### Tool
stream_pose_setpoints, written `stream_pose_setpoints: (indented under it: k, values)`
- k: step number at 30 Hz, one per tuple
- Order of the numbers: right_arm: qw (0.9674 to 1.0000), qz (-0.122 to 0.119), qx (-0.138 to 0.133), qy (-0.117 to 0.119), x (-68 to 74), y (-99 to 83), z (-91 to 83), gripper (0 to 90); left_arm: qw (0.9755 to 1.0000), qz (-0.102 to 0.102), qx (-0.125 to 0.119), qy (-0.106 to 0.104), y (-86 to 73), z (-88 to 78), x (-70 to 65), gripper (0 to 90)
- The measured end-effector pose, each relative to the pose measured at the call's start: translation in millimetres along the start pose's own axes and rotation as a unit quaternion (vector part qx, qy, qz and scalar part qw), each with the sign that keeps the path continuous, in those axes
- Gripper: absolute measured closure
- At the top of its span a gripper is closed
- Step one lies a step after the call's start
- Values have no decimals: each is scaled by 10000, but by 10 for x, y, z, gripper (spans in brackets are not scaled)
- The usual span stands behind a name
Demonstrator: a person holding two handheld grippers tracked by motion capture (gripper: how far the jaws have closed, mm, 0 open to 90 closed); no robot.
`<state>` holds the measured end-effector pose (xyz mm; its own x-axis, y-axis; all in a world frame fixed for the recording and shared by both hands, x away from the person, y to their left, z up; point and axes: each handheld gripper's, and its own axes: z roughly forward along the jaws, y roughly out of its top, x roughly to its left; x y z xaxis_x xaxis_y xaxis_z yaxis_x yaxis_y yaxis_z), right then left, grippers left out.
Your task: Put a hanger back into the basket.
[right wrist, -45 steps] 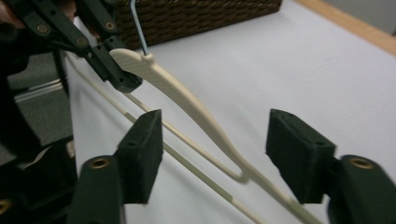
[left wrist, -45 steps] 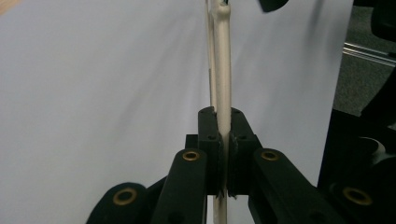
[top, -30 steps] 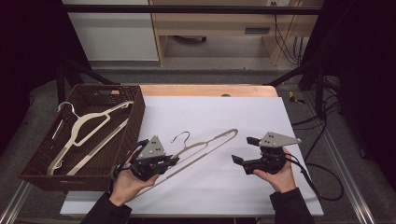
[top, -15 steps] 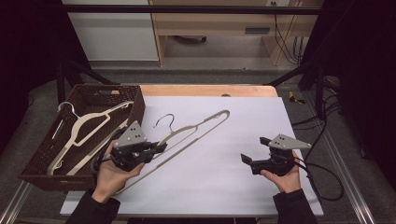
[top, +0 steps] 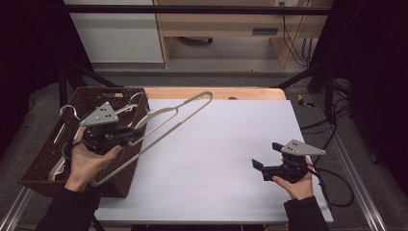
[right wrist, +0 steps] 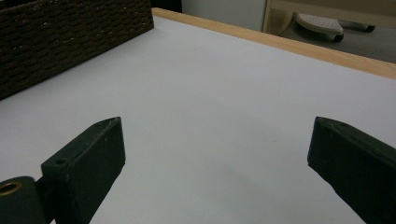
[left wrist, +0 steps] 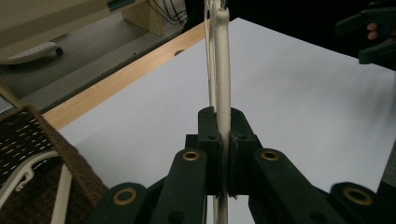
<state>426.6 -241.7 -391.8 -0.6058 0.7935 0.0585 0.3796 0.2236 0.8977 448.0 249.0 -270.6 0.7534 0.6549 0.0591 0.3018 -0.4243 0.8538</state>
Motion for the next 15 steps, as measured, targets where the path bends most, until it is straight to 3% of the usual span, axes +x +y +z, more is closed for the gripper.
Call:
stream_pose_setpoints:
  k: [9, 15]
  values:
    - [10000, 18, 6, -15, -21, -7, -2, 38, 9996, -85, -81, 242, -57, -168, 367, 861]
    - [10000, 32, 7, -14, -31, -9, -2, 38, 9990, -136, 14, 430, -165, -262, 617, 861]
